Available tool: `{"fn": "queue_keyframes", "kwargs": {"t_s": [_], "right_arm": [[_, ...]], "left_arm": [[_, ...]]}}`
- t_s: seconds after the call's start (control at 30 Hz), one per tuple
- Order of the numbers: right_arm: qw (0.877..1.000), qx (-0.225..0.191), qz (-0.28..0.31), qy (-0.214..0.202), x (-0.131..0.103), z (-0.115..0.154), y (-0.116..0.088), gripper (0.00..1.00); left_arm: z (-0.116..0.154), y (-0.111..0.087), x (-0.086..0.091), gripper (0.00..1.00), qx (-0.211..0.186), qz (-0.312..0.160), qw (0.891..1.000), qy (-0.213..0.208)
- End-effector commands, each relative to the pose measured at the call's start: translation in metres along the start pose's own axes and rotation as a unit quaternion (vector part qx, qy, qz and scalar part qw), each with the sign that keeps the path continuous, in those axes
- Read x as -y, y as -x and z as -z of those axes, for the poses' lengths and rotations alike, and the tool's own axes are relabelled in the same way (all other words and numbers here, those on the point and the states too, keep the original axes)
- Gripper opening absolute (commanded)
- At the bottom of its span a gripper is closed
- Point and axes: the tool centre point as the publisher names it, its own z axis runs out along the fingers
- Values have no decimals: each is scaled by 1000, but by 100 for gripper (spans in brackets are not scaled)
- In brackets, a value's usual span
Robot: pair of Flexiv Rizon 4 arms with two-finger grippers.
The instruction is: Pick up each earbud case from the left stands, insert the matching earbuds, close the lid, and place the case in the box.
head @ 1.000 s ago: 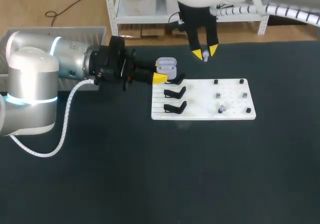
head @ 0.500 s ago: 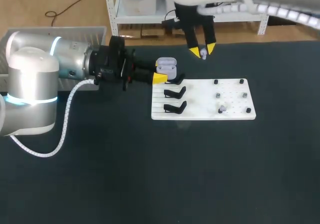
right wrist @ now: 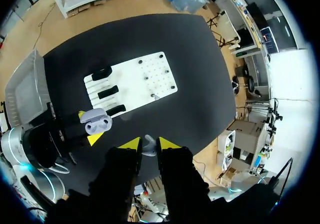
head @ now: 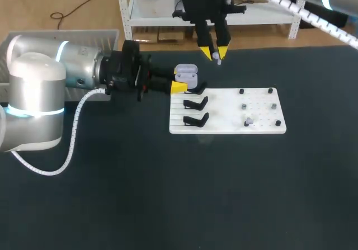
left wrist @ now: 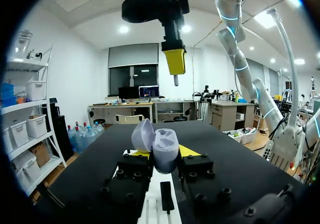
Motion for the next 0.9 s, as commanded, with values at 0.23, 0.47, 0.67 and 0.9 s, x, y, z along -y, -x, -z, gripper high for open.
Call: {"fn": "queue_keyframes", "kwargs": {"t_s": [0.23, 0.47, 0.67, 0.9], "right_arm": [[1000, -19, 1, -1, 0, 2, 3, 0], [1000, 7, 3, 22, -9, 11, -4, 0], [999, 22, 11, 34, -13, 15, -13, 0], [997, 47, 9, 53, -12, 11, -26, 0]], "left_arm": [[0, 0, 0, 0, 0, 0, 1000, 0], [0, 0, 0, 0, 0, 0, 1000, 0], [-3, 0, 1, 0, 2, -4, 1000, 0], [-15, 1, 2, 0, 11, -11, 1000, 2]]}}
